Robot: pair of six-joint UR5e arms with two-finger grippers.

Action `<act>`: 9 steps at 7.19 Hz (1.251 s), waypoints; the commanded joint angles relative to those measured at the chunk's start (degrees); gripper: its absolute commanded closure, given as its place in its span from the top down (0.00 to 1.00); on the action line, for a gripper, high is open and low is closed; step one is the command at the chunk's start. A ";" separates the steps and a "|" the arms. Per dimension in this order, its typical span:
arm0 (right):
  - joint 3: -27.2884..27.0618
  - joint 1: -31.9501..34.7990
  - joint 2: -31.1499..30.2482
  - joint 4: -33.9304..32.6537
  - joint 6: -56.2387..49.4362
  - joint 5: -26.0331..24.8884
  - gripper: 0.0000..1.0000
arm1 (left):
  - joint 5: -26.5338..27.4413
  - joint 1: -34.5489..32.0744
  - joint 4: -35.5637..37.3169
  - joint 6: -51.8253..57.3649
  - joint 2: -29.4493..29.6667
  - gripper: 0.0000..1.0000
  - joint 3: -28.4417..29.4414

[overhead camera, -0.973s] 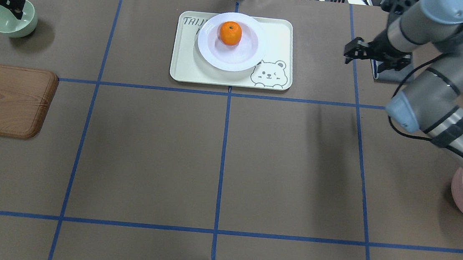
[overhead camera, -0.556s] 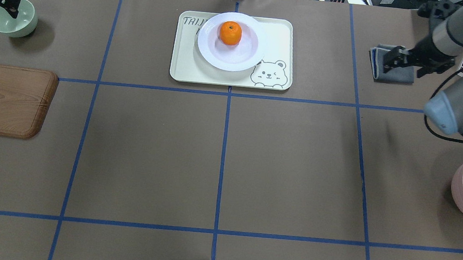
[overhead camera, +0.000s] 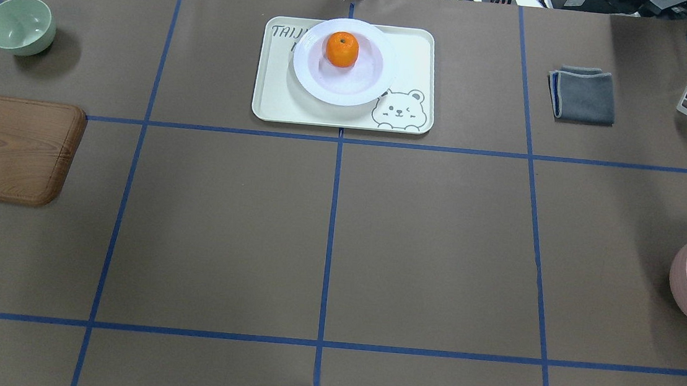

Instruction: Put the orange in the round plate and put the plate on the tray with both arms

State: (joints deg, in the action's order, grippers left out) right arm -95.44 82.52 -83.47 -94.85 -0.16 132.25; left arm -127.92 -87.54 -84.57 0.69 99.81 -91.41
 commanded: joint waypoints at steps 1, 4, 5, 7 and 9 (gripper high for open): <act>-0.10 3.61 -0.90 -4.91 -6.69 -1.45 1.00 | -3.82 -1.49 -2.08 0.28 -1.90 0.98 3.42; 2.53 3.70 -1.33 -3.42 -6.35 -1.82 1.00 | -4.00 -2.02 -4.02 -0.07 -5.42 0.98 5.02; 2.62 3.87 -2.65 -3.50 -6.26 -0.52 1.00 | -4.09 -2.02 -4.02 -0.07 -6.20 0.98 4.93; 2.71 4.22 -4.68 -3.42 -6.26 0.90 1.00 | -4.00 -1.93 -4.02 -0.33 -6.12 0.98 4.93; 2.62 4.93 -4.33 -3.42 -6.17 2.22 1.00 | -4.09 -1.93 -3.94 -0.33 -6.04 0.98 4.75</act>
State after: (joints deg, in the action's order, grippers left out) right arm -92.80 87.08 -87.89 -98.27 -6.37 133.87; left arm -131.99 -89.48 -88.53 0.38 93.72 -86.54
